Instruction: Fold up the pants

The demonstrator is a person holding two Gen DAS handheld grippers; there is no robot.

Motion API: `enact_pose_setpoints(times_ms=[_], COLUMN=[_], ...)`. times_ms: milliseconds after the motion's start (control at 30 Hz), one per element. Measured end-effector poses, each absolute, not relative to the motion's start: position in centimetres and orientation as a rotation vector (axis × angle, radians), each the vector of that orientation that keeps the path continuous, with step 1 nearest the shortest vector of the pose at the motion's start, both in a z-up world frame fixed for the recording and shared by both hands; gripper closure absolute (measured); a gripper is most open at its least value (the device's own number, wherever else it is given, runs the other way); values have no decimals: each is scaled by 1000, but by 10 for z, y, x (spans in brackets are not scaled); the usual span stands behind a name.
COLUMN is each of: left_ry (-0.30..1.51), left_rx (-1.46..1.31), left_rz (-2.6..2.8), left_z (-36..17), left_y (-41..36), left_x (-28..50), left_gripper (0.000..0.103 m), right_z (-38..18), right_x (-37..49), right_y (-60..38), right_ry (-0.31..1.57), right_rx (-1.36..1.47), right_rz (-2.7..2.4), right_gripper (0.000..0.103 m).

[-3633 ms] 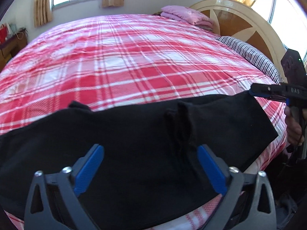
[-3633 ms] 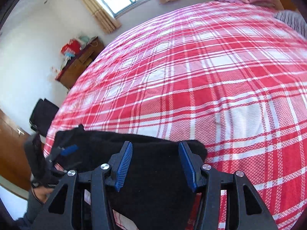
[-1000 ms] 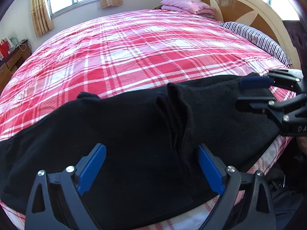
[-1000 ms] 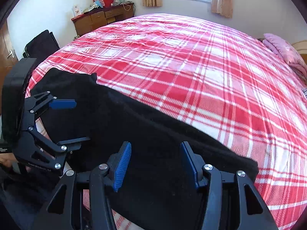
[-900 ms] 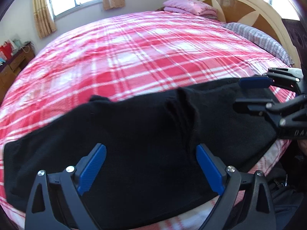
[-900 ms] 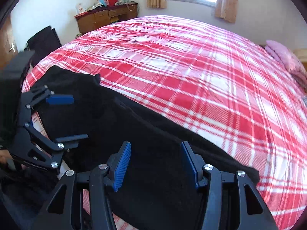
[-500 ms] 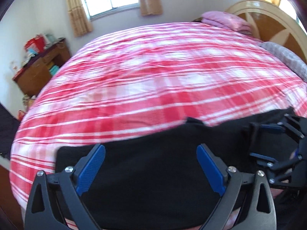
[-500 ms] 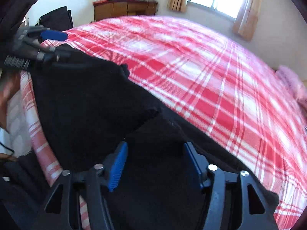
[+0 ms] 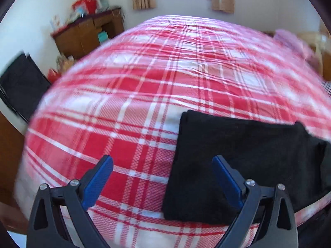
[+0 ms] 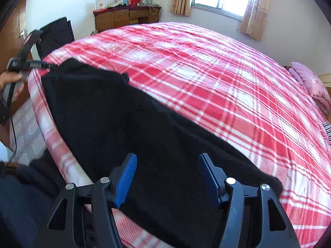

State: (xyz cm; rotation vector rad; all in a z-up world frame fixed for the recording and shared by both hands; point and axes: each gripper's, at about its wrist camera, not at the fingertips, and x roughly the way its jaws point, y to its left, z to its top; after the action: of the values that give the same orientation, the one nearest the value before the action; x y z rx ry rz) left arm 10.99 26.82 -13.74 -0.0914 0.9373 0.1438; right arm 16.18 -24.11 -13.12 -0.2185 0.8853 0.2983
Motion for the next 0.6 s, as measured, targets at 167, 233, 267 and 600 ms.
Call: enact_pose_setpoints(times_ms=[167, 233, 267, 600], left_ry=[931, 925, 927, 937], left_rx=[-265, -205, -178, -223], left_rz=[17, 27, 29, -64], left_z=[-152, -155, -157, -143], left_y=[266, 259, 255, 255], left_x=[118, 121, 124, 120], left_gripper=[12, 12, 13, 80], right_z=[-141, -141, -140, -137], right_x=[143, 142, 143, 154], right_y=[-256, -266, -273, -315], right_ry=[893, 885, 879, 860], right_rx=[-235, -206, -179, 3], right_rz=[276, 258, 247, 154], right_gripper=[39, 39, 39, 38])
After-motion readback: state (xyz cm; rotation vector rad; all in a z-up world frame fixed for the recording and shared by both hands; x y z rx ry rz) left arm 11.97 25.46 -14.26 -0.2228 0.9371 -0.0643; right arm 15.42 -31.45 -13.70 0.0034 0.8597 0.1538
